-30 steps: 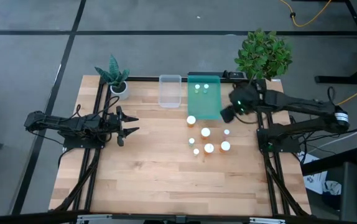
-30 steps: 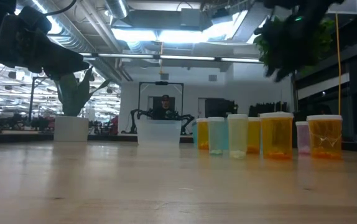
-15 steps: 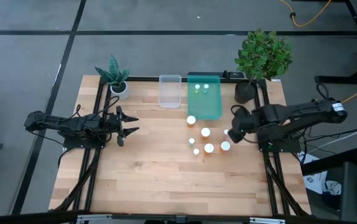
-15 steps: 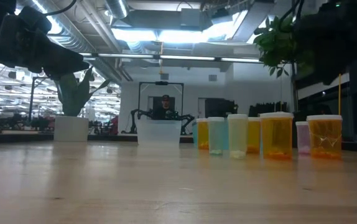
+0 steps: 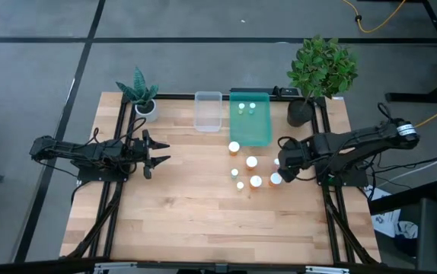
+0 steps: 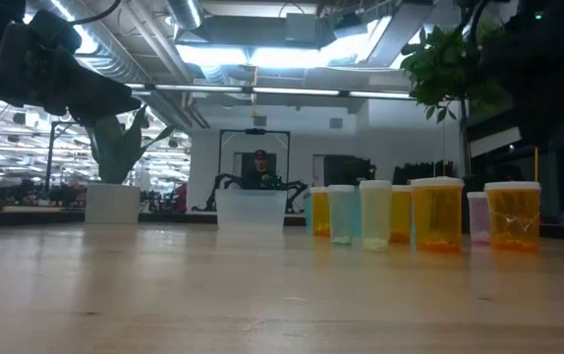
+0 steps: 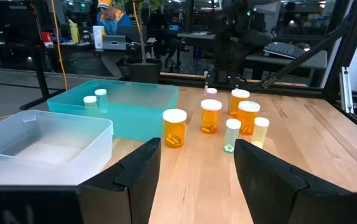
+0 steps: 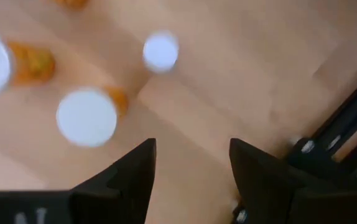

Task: Pick and place medicine bottles into bin by pill shape (circle, oval)
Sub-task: Put the pink tablet bottle into the blue bin

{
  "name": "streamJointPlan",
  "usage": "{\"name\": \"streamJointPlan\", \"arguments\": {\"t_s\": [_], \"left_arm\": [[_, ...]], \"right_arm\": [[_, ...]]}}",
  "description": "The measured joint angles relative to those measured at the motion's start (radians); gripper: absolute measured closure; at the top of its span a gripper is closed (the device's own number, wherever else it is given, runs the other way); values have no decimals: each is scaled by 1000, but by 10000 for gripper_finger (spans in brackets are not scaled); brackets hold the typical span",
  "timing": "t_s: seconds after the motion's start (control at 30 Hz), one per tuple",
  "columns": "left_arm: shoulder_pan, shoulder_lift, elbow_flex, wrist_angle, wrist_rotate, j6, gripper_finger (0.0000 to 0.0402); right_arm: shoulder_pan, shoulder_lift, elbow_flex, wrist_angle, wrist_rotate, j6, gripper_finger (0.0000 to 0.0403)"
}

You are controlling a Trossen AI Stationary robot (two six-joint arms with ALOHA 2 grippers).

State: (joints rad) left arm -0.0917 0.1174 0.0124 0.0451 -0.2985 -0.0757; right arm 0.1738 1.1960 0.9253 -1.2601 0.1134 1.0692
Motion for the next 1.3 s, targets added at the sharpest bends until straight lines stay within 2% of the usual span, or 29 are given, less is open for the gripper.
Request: {"name": "streamJointPlan", "arguments": {"t_s": [0.07,0.2,0.4,0.67,0.8,1.07,1.17,1.3], "left_arm": [[0,0,0,0,0,0,206],[0,0,0,0,0,0,206],[0,0,0,0,0,0,206],[0,0,0,0,0,0,206],[0,0,0,0,0,0,206],[0,0,0,0,0,0,206],[0,0,0,0,0,0,206],[0,0,0,0,0,0,206]], "right_arm": [[-3,10,-29,2,-35,0,196],[-6,14,-118,71,-37,-3,196],[-29,14,-231,288,-12,-37,196],[-84,15,-325,486,19,-189,196],[-107,15,-344,559,71,-237,196],[-113,16,-345,692,97,-342,196],[-113,20,-345,693,155,-340,196],[-113,23,-345,694,167,-338,196]]}}
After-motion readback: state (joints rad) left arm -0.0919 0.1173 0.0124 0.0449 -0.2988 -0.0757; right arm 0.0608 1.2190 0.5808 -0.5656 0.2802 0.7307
